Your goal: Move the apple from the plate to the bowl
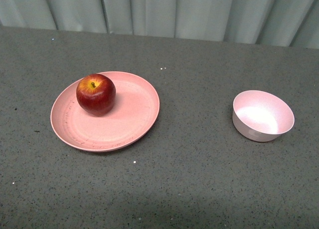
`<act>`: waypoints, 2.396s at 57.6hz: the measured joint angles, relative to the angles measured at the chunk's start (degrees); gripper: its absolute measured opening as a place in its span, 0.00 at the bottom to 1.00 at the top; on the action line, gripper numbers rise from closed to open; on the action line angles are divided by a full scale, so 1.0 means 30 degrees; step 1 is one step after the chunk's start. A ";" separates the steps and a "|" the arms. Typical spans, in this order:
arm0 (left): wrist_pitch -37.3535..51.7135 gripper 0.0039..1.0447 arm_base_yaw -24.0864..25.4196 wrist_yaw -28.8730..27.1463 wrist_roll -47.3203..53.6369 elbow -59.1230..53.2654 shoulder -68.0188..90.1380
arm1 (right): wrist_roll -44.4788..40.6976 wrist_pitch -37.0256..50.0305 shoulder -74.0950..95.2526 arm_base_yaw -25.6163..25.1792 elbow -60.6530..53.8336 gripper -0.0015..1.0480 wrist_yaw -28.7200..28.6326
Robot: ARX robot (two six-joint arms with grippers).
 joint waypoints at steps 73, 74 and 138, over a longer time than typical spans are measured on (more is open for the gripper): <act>0.0000 0.94 0.0000 0.0000 0.0000 0.0000 0.0000 | 0.0000 0.0000 0.0000 0.0000 0.0000 0.91 0.0000; 0.0000 0.94 0.0000 0.0000 0.0000 0.0000 -0.0007 | 0.0000 0.0000 0.0000 0.0000 0.0000 0.91 0.0000; 0.0000 0.94 0.0000 0.0000 0.0000 0.0000 0.0000 | -0.3621 0.7628 2.8115 0.1530 0.8575 0.91 -0.1858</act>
